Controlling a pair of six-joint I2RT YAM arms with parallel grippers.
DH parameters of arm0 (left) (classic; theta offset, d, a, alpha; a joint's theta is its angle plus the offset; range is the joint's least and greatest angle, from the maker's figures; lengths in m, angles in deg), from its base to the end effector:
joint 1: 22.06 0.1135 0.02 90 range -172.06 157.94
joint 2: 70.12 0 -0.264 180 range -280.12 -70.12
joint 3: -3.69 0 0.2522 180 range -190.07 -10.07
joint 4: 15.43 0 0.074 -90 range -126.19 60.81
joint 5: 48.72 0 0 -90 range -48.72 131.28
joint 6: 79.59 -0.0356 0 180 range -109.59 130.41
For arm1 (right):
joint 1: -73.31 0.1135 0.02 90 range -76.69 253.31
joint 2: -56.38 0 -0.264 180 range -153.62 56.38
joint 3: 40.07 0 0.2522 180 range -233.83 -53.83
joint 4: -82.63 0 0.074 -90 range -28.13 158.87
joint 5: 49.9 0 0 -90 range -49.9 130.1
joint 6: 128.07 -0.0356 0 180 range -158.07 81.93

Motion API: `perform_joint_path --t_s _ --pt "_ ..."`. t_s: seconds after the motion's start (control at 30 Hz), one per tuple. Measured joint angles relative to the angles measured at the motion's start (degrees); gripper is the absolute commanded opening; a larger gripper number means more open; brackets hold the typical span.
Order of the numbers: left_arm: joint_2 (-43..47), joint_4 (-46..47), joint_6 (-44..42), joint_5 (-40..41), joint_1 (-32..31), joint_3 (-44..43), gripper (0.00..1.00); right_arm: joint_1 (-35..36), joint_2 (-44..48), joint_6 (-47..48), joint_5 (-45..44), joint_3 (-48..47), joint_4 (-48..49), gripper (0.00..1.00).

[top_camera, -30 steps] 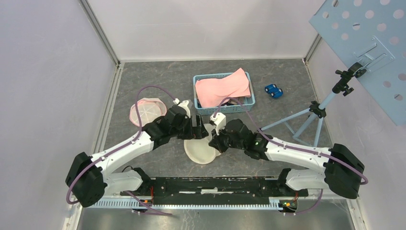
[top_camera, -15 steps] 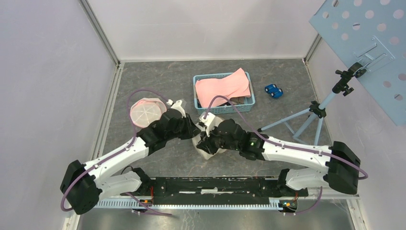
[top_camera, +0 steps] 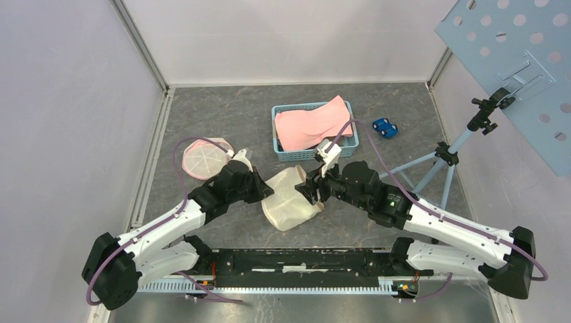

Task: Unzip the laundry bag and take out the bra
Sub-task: Unzip the laundry bag at the center of the board.

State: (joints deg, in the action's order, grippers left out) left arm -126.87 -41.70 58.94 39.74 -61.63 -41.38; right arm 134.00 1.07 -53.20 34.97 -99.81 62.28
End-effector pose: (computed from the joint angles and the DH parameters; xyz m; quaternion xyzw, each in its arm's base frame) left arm 0.1602 -0.1336 0.2158 -0.0643 0.8962 -0.3137 0.3069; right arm 0.1136 0.1959 0.3200 -0.2839 0.7457 0.3416 0.4967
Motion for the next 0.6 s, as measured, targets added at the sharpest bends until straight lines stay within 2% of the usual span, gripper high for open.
perform_joint_path --t_s 0.13,0.27,0.33,0.6 --pt "0.0 -0.7 0.0 0.0 0.0 0.0 0.04 -2.4 -0.3 0.5 -1.6 2.0 -2.6 0.61" --pt "0.0 -0.9 0.0 0.0 0.0 0.0 0.04 -3.9 -0.7 1.3 -1.3 5.2 -5.1 0.75" --pt "-0.2 -1.2 0.0 0.0 0.0 -0.1 0.04 -4.8 0.0 2.1 -1.0 6.9 -6.0 0.79" --pt "-2.4 -1.7 0.0 -0.2 0.1 -0.8 0.06 -7.3 4.7 5.4 2.6 14.4 -5.1 0.74"
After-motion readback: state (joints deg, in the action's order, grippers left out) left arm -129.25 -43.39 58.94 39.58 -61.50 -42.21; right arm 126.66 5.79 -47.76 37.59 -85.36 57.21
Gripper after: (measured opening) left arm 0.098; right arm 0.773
